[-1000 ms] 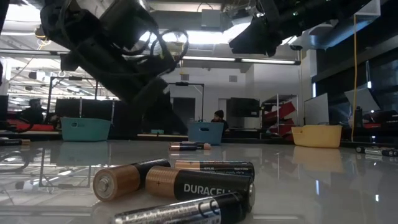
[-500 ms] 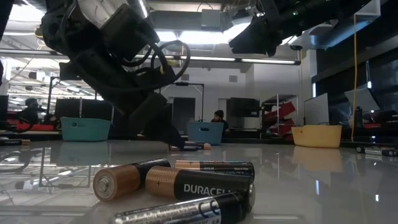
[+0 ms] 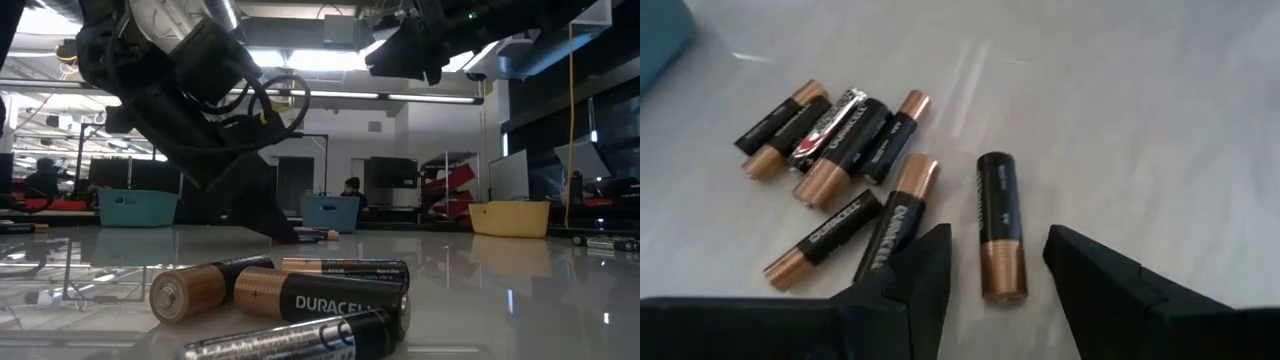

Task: Sort batteries
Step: Put the brown battery into the blue bin

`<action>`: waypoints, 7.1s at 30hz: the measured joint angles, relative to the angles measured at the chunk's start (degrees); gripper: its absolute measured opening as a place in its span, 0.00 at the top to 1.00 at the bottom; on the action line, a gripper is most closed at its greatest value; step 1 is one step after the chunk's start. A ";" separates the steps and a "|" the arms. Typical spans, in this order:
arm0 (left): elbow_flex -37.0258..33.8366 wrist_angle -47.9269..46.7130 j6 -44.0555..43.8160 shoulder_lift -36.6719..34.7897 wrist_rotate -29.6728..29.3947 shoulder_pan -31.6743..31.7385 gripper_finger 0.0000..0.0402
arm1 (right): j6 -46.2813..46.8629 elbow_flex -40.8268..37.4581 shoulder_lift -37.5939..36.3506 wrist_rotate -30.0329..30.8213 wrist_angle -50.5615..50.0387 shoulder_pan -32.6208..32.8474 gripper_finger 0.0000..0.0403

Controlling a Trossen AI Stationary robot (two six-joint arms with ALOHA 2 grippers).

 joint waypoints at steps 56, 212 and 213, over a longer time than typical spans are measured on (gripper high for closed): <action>22.10 -25.53 23.03 -11.10 17.67 36.20 0.89 | -8.48 -0.61 2.17 11.67 -3.04 -2.60 0.55; 34.93 -37.71 27.92 1.57 26.87 41.02 0.66 | -10.70 1.70 3.54 -12.60 -4.87 -10.91 0.55; 34.93 -38.74 28.80 1.18 27.00 40.78 0.66 | -10.68 1.70 3.54 -12.60 -4.90 -10.91 0.55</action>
